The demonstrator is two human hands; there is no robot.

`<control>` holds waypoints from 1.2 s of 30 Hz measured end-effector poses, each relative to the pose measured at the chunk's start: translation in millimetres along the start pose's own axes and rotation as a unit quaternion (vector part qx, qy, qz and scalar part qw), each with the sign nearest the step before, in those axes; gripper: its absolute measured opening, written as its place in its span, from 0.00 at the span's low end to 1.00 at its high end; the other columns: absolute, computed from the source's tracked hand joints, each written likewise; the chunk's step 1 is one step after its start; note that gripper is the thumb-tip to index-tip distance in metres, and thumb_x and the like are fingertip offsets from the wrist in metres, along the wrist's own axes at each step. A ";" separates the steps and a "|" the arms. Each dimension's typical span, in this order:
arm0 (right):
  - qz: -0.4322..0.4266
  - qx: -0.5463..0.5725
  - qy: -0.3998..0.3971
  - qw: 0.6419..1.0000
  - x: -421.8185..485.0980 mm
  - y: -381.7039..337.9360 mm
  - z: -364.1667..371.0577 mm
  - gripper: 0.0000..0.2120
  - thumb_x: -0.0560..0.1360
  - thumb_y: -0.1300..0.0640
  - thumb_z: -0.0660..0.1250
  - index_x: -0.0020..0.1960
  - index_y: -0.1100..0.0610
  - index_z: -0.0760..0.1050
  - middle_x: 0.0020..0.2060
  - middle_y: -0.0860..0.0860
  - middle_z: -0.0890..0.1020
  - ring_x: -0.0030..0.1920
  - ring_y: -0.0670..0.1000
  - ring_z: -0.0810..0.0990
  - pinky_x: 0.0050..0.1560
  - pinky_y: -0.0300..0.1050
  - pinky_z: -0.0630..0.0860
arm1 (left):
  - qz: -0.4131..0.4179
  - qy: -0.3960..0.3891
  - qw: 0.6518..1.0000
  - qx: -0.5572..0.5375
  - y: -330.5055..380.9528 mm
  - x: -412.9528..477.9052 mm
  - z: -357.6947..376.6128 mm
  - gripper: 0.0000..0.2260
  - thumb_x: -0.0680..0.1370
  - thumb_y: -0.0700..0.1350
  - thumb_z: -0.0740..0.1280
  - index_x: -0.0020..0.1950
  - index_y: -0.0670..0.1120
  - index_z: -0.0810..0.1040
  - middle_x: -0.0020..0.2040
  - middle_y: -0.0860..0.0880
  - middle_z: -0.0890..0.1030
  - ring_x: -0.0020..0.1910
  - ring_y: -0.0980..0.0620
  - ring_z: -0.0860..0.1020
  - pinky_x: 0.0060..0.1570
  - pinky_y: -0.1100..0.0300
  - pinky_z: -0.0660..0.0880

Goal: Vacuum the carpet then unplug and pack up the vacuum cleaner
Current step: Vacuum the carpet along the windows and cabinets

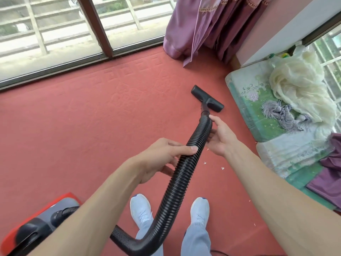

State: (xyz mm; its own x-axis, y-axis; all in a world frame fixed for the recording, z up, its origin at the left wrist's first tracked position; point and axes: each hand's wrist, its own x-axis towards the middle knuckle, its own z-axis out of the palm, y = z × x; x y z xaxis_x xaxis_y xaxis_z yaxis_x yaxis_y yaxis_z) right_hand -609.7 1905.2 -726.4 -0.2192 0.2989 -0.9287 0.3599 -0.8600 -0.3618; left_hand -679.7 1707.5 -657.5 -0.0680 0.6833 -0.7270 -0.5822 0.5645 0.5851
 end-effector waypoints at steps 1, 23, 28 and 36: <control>-0.010 -0.003 0.016 1.000 3.9 -0.3 1.8 0.27 0.75 0.50 0.70 0.69 0.64 0.72 0.53 0.57 0.75 0.52 0.55 0.75 0.67 0.54 0.73 | 0.002 0.042 0.999 -0.003 -3.4 4.6 6.7 0.13 0.77 0.55 0.72 0.49 0.45 0.86 0.37 0.53 0.83 0.34 0.56 0.79 0.35 0.63 0.78; 0.046 0.068 -0.029 0.996 -64.6 90.5 13.3 0.16 0.76 0.50 0.68 0.57 0.61 0.73 0.41 0.55 0.73 0.43 0.52 0.71 0.55 0.47 0.69 | -0.037 -0.045 0.997 0.052 -30.0 -93.8 -33.3 0.18 0.77 0.58 0.69 0.50 0.44 0.86 0.50 0.40 0.86 0.42 0.50 0.84 0.40 0.57 0.80; -0.006 0.000 0.023 1.000 -38.0 67.2 17.4 0.17 0.77 0.49 0.68 0.59 0.61 0.76 0.50 0.57 0.77 0.47 0.54 0.76 0.57 0.49 0.75 | -0.011 0.073 0.997 0.033 -44.8 -55.4 7.2 0.19 0.81 0.54 0.66 0.55 0.37 0.83 0.49 0.38 0.85 0.38 0.50 0.81 0.39 0.57 0.79; 0.028 0.020 0.014 0.999 -58.5 49.7 20.9 0.22 0.75 0.50 0.69 0.65 0.61 0.73 0.51 0.55 0.76 0.46 0.54 0.76 0.49 0.48 0.78 | -0.011 0.010 1.000 0.015 -28.1 -73.2 -5.4 0.18 0.78 0.55 0.69 0.54 0.39 0.84 0.46 0.40 0.85 0.40 0.50 0.81 0.37 0.58 0.80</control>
State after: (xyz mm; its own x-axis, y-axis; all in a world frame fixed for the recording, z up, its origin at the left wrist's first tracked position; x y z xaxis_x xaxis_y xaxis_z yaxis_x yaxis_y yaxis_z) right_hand -598.0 1836.3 -688.4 -0.1736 0.2611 -0.9496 0.3346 -0.8912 -0.3062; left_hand -662.7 1639.1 -622.7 -0.0712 0.6613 -0.7468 -0.5595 0.5933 0.5787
